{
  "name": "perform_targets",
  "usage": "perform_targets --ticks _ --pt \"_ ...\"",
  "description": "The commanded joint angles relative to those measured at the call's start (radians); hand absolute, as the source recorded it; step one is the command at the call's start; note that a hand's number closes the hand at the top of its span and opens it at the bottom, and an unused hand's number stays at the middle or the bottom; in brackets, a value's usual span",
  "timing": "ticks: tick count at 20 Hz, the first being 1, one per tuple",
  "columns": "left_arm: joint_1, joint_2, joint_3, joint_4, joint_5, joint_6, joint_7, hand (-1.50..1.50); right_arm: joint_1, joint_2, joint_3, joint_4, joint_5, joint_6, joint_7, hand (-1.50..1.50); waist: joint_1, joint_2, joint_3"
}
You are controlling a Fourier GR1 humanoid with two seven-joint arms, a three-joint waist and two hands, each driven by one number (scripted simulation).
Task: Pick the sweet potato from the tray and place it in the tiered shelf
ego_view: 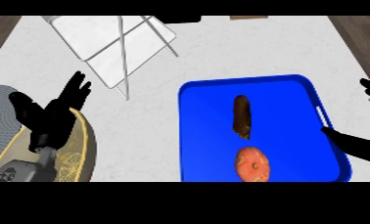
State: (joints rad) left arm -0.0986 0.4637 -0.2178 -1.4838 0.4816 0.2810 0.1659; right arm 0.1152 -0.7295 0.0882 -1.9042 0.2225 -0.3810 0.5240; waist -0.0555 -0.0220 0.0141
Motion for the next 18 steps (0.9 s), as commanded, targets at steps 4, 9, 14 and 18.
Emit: perform_targets --ticks 4,9,14,18 --pt "0.091 -0.01 -0.034 0.086 -0.002 -0.006 0.033 0.0 0.006 -0.085 0.08 -0.299 0.002 0.141 0.33 -1.5 0.039 0.016 -0.022" --pt "0.049 -0.019 -0.059 0.097 -0.011 -0.016 0.045 0.0 -0.095 -0.13 0.162 -0.374 0.024 0.239 0.62 -1.5 0.074 0.026 -0.024" --pt "-0.011 -0.018 -0.066 0.116 -0.017 -0.027 0.07 0.0 -0.241 -0.108 0.194 -0.298 0.102 0.259 0.801 -1.5 0.101 0.035 -0.023" --pt "-0.028 -0.019 -0.062 0.144 -0.015 -0.045 0.051 0.0 -0.289 -0.082 0.234 -0.199 0.176 0.278 0.851 -1.5 0.113 0.042 -0.024"
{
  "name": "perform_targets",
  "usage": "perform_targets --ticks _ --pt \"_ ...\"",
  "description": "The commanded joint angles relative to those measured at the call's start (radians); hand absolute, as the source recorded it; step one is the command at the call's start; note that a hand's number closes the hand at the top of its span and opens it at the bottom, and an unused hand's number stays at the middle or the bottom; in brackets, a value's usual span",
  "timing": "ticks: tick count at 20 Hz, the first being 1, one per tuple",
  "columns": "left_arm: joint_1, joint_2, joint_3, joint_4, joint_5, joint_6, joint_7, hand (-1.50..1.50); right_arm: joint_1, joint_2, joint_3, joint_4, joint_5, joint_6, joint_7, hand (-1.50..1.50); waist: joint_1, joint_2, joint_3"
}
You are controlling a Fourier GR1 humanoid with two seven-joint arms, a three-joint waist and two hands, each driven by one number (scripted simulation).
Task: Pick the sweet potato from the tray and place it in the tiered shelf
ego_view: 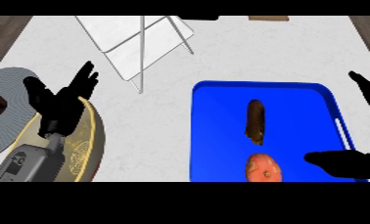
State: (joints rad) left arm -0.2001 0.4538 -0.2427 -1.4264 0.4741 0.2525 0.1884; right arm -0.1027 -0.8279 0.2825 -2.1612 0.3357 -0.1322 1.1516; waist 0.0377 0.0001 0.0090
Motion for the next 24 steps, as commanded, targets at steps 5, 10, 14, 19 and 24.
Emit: perform_targets --ticks 5,10,14,19,24 --pt "0.068 -0.027 -0.043 0.092 0.0 -0.011 0.032 0.0 -0.143 0.082 0.089 0.145 0.079 0.077 0.296 -1.5 0.021 0.015 -0.018" --pt "0.048 -0.012 -0.051 0.086 -0.016 0.006 0.058 0.0 -0.203 0.174 0.173 0.246 0.118 0.134 0.335 -1.5 0.028 0.011 -0.017" --pt "0.069 -0.022 -0.043 0.117 -0.01 -0.006 0.02 0.0 -0.237 0.239 0.192 0.335 0.145 0.162 0.335 -1.5 0.015 0.009 -0.018" --pt "0.052 -0.01 -0.029 0.126 0.011 -0.016 0.041 0.0 -0.263 0.322 0.202 0.428 0.243 0.172 0.336 -1.5 -0.011 0.003 -0.016" --pt "0.061 -0.025 -0.037 0.128 0.002 0.01 0.035 0.0 -0.284 0.411 0.214 0.5 0.333 0.205 0.336 -1.5 -0.023 0.001 -0.015"
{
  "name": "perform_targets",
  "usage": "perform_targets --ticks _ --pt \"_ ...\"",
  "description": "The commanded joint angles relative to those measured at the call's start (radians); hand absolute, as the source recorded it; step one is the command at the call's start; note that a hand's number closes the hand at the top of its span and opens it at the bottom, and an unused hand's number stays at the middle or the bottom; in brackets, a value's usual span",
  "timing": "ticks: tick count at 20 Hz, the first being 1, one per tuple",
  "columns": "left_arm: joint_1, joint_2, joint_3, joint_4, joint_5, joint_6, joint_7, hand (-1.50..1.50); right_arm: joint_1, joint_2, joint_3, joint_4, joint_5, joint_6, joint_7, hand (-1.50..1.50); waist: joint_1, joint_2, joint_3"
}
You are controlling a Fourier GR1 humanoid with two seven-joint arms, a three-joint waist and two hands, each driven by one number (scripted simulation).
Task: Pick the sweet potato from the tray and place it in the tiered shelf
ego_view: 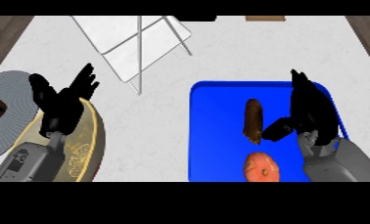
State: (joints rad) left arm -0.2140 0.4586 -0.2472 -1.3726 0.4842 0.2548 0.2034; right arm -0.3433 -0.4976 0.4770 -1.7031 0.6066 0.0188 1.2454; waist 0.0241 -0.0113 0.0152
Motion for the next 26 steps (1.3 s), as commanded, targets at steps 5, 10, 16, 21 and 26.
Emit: perform_targets --ticks 5,10,16,21,26 --pt "0.101 0.006 -0.001 0.052 0.019 -0.019 0.023 0.0 -0.049 0.188 0.008 0.114 0.15 0.043 0.242 -1.5 -0.005 0.01 -0.019" --pt "0.141 -0.014 -0.028 0.045 0.007 -0.032 -0.013 0.0 -0.074 0.267 -0.015 0.193 0.235 0.076 0.242 -1.5 0.0 0.011 -0.02" --pt "0.14 0.007 0.007 0.05 0.02 -0.041 -0.019 0.0 -0.066 0.273 -0.066 0.216 0.303 0.133 0.23 -1.5 -0.016 0.009 -0.019" --pt "0.118 -0.018 -0.011 0.071 0.003 -0.016 -0.008 0.0 -0.054 0.315 -0.098 0.282 0.374 0.087 0.15 -1.5 -0.022 0.013 -0.017" --pt "0.139 -0.003 -0.008 0.054 -0.004 -0.022 -0.011 0.0 -0.033 0.362 -0.121 0.288 0.432 0.078 0.104 -1.5 -0.02 0.011 -0.016"
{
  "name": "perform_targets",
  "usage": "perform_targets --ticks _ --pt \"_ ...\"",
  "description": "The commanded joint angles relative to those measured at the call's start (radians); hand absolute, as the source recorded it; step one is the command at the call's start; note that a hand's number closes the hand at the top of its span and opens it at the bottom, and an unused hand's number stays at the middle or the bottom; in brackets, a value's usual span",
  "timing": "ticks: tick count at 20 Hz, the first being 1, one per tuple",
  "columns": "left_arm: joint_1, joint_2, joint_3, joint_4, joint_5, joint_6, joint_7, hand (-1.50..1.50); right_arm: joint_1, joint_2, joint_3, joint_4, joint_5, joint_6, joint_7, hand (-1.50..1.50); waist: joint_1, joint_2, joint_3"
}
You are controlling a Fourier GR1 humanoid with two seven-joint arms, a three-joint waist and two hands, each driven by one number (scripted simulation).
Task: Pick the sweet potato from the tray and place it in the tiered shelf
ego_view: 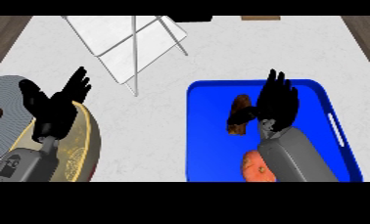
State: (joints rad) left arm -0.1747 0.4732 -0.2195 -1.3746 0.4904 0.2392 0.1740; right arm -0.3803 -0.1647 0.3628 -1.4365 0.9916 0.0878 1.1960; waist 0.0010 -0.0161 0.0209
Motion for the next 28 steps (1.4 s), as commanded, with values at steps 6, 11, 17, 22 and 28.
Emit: perform_targets --ticks 6,11,17,22,28 --pt "0.069 -0.037 -0.042 0.073 -0.025 -0.004 0.015 0.0 0.016 0.072 -0.057 0.076 0.073 0.013 0.052 -1.5 0.0 0.019 -0.022" --pt "0.115 -0.015 -0.037 0.031 -0.019 -0.011 0.012 0.0 0.043 0.1 -0.033 0.147 0.011 0.128 -0.032 1.5 0.017 0.018 -0.021" --pt "0.057 -0.037 -0.032 0.049 -0.035 0.032 0.056 0.0 -0.028 0.161 -0.038 0.176 0.055 0.069 -0.063 1.5 0.012 0.02 -0.021" --pt "0.057 -0.049 -0.048 0.026 -0.024 0.007 0.049 0.0 -0.043 0.163 0.127 0.092 -0.058 0.092 -0.322 1.5 0.046 0.025 -0.02" --pt "0.008 -0.06 -0.09 0.027 -0.034 -0.024 0.059 0.0 -0.118 0.164 0.379 -0.052 -0.341 0.217 -0.71 1.5 0.13 0.04 -0.016"
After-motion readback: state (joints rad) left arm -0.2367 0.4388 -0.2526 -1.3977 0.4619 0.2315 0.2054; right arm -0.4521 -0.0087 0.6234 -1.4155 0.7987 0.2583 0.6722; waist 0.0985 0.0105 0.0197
